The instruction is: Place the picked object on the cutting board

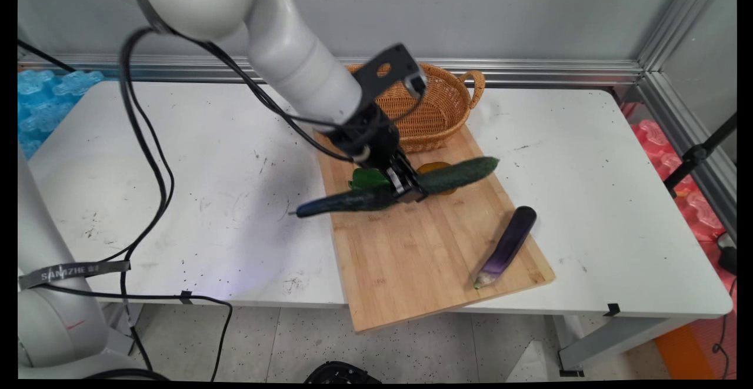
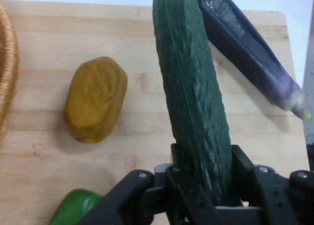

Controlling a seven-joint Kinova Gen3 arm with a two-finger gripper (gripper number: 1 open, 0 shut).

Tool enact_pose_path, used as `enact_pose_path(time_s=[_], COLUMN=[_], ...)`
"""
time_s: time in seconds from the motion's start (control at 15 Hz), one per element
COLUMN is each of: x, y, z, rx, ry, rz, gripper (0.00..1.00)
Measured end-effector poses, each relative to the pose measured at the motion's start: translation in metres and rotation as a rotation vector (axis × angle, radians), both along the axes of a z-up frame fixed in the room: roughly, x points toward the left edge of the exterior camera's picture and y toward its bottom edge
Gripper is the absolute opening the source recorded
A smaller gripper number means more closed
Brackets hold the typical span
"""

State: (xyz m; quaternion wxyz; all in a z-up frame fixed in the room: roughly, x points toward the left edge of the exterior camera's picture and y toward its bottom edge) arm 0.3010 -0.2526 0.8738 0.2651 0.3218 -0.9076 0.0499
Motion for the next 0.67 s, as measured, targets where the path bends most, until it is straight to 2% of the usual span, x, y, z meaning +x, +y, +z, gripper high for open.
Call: enact_pose_path(time_s=[0.67], x=[-0.038], y=[-0.004], z=[-0.063], rx=[0.041], ry=[-0.026], rz=[0.071], gripper=[0.00])
